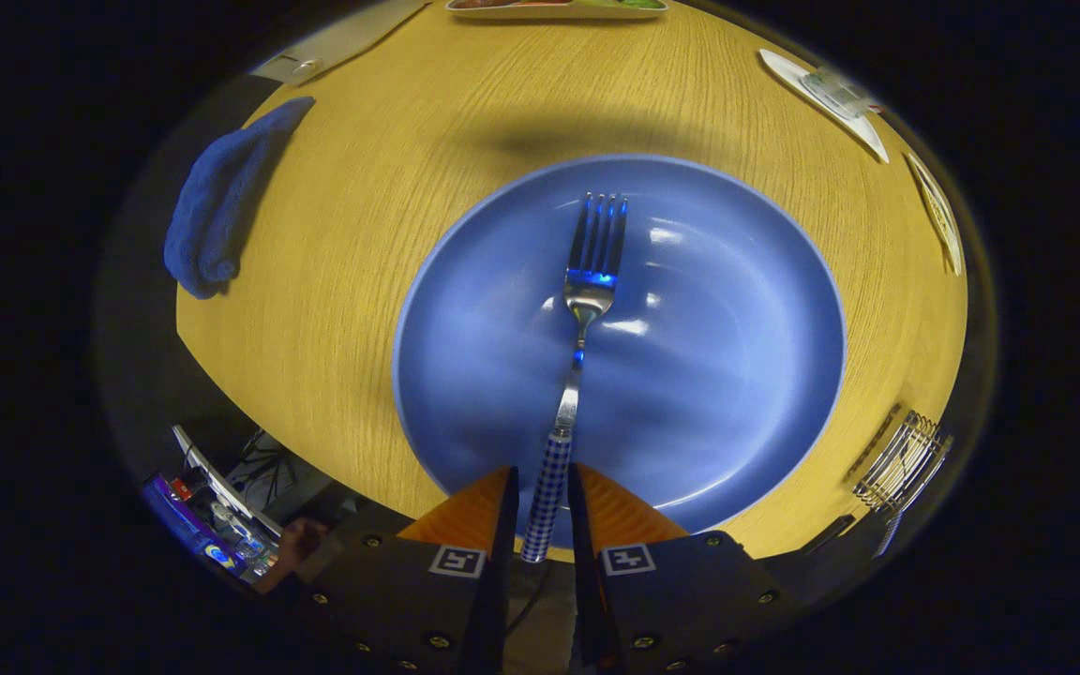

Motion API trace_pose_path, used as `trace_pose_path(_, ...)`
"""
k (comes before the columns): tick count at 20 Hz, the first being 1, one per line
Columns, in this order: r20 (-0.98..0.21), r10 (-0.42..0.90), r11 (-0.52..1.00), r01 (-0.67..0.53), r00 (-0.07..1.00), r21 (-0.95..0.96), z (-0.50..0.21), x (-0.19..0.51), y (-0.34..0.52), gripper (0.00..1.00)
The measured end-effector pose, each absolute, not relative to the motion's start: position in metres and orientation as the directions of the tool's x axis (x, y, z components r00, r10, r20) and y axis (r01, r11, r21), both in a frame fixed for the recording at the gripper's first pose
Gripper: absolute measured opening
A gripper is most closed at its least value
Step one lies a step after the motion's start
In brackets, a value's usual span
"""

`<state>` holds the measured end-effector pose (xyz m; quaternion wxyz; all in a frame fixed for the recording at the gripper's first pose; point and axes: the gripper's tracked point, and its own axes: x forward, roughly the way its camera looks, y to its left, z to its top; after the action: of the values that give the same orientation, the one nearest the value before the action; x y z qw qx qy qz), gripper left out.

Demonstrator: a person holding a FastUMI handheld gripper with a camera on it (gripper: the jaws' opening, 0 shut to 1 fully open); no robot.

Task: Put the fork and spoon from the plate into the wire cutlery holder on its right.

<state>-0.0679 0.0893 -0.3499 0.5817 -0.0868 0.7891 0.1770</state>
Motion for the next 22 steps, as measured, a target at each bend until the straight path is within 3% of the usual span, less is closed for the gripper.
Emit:
trace_pose_path(3, -0.955, 0.049, 0.914, -0.371, -0.293, 0.161, -0.344, -0.058, 0.084, 0.31)
trace_pose_path(5, -0.954, 0.029, 0.908, -0.391, -0.299, 0.150, -0.350, -0.061, 0.077, 0.14)
trace_pose_path(6, -0.957, 0.018, 0.901, -0.410, -0.290, 0.141, -0.352, -0.061, 0.075, 0.14)
trace_pose_path(8, -0.962, -0.020, 0.876, -0.469, -0.273, 0.115, -0.351, -0.059, 0.066, 0.03)
trace_pose_path(15, -0.959, -0.058, 0.824, -0.556, -0.277, 0.111, -0.318, -0.050, 0.042, 0.03)
trace_pose_path(22, -0.944, -0.084, 0.828, -0.549, -0.320, 0.113, -0.280, -0.053, 0.001, 0.03)
